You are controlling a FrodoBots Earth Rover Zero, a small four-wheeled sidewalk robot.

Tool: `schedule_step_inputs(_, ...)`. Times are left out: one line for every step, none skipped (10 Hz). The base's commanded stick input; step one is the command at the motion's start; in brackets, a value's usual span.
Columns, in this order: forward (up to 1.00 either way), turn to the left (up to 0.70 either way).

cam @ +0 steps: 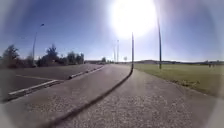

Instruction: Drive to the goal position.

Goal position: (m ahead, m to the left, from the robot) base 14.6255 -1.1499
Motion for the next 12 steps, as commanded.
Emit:
schedule_step_inputs(1.00,0.00)
schedule_step_inputs(1.00,0.00)
schedule_step_inputs(1.00,0.00)
schedule_step_inputs(1.00,0.00)
schedule_step_inputs(1.00,0.00)
schedule_step_inputs(1.00,0.00)
schedule_step_inputs(1.00,0.00)
schedule_step_inputs(1.00,0.00)
schedule_step_inputs(1.00,0.00)
schedule_step_inputs(1.00,0.00)
schedule_step_inputs(1.00,0.00)
schedule_step_inputs(1.00,0.00)
